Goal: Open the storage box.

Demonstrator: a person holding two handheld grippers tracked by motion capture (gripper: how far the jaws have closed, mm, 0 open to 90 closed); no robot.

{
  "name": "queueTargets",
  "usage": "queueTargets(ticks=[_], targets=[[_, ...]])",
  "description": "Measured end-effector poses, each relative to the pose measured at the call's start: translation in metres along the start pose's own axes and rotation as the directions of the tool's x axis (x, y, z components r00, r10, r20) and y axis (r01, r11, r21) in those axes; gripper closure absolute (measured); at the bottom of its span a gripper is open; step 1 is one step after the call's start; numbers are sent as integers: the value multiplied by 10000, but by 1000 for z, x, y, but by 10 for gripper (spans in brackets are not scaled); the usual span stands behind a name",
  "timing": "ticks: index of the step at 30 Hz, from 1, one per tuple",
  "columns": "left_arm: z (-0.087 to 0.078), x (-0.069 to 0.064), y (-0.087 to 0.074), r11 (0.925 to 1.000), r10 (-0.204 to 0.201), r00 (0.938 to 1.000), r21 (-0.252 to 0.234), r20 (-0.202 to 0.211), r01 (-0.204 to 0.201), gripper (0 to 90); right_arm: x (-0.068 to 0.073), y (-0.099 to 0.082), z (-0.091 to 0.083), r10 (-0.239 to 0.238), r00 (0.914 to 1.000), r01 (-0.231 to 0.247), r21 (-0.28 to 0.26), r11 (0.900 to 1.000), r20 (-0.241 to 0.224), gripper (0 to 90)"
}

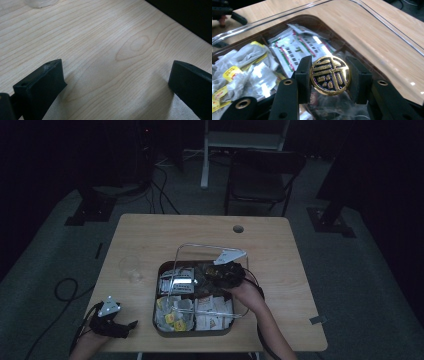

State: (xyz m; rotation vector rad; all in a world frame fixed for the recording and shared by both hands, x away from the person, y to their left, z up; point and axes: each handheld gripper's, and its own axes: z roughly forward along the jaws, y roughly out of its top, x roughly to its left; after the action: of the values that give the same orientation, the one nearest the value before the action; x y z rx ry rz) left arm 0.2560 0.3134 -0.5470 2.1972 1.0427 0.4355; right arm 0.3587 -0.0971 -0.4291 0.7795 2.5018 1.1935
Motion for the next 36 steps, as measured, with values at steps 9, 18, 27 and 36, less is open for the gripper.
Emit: queueTargets(ticks=[9, 18, 27, 36], targets=[[0, 0, 0, 10000, -3, 10000, -3, 0, 3, 10, -19, -7, -15, 393, 9977, -389, -87, 9992, 552, 586], [0, 0, 0, 10000, -10, 10000, -3, 1, 10, 10, -40, -18, -33, 778, 9918, -769, -126, 9970, 1017, 587], [0, 0, 0, 10000, -22, 10000, -4, 8, 22, 10, -67, -37, -52, 1626, 9669, -1581, -386, 9867, 1967, 586], [0, 0, 0, 10000, -22, 10000, -5, 7, 22, 10, -89, -58, -67, 2260, 9357, -2218, -464, 9740, 2709, 586]])
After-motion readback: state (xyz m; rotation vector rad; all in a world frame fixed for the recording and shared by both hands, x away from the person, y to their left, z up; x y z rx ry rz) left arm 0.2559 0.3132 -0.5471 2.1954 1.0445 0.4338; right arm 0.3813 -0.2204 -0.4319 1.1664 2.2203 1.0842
